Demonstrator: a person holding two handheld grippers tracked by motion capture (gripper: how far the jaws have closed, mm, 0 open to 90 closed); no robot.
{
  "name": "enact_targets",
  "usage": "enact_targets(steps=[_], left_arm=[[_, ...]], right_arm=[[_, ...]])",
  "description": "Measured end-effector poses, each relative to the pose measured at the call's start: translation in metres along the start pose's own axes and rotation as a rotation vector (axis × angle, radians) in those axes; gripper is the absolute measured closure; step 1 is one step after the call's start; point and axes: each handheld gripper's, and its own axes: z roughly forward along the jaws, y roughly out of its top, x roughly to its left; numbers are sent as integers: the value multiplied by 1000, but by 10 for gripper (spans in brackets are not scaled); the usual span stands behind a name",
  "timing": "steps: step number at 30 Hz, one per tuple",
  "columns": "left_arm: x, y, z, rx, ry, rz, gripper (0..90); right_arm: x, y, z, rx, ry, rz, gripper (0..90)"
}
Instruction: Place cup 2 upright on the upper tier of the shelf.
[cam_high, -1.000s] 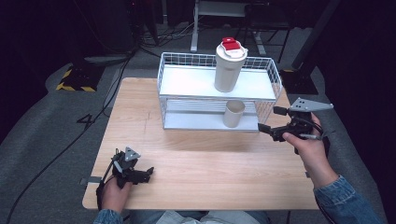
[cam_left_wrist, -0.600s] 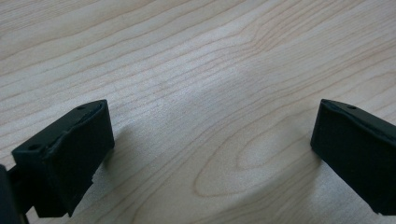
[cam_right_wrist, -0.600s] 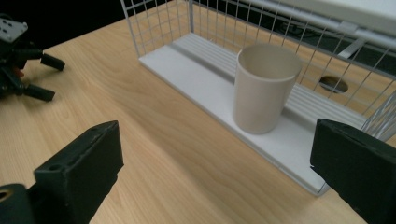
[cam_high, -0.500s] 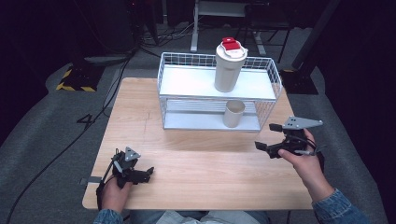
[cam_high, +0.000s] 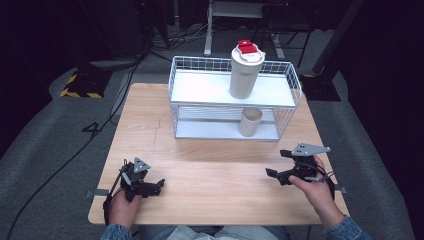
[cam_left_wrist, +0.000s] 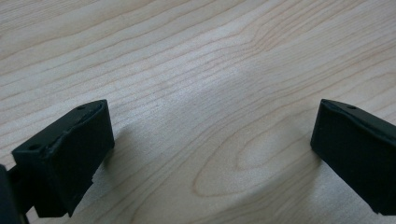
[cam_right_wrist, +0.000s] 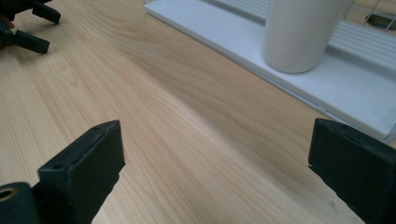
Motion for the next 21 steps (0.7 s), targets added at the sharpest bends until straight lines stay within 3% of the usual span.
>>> enact_targets(steps=[10, 21], left_arm=[[0, 0, 0, 0, -1, -1, 0], [0, 0, 0, 0, -1, 0, 0]], right_arm=[[-2, -33, 20, 8, 6, 41, 53], [3, -45, 28, 55, -23, 3, 62]])
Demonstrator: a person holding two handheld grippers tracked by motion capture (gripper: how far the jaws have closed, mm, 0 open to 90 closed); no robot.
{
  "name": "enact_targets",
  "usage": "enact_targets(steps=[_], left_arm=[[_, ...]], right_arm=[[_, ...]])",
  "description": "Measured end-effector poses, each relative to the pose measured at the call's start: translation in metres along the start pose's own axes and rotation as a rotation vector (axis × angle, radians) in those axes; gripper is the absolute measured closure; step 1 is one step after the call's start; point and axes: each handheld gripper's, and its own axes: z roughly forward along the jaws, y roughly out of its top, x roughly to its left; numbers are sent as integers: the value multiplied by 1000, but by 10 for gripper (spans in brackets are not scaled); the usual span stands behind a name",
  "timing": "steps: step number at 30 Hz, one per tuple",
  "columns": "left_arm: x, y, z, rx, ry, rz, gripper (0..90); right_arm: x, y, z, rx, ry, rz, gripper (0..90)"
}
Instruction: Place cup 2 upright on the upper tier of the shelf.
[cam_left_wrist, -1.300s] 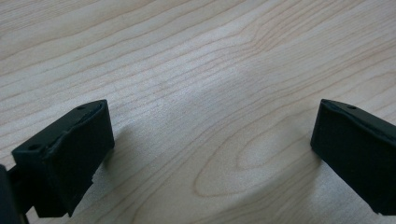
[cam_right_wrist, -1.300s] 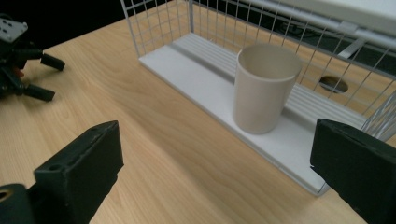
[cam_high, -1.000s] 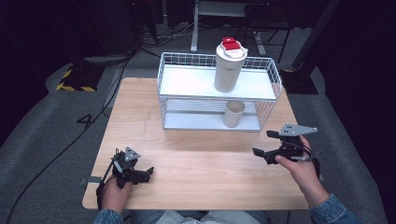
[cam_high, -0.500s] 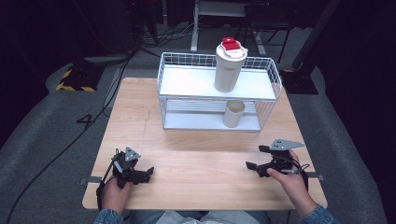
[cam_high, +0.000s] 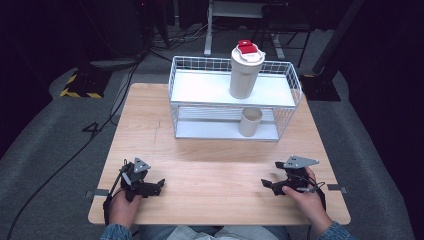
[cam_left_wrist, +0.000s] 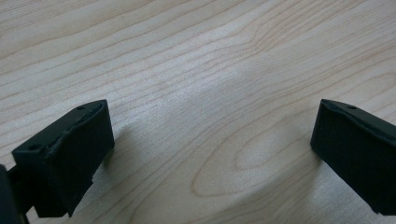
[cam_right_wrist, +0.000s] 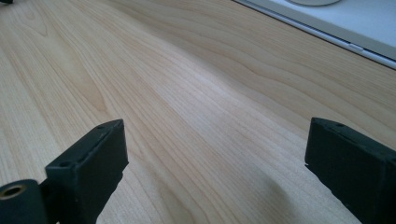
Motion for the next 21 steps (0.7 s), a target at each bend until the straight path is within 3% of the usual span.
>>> enact_targets(steps=[12, 14, 16, 21], left_arm=[[-1, 2, 1, 2, -10, 12, 0], [-1, 2, 2, 3, -11, 12, 0], [-1, 2, 2, 2, -14, 11, 0], [-2, 3, 3, 2, -13, 16, 0]], right_arm=[[7, -9, 10, 79, -31, -34, 72], [8, -11, 12, 97, -15, -35, 46], [11, -13, 13, 111, -41, -63, 0], [12, -13, 14, 113, -49, -61, 0]])
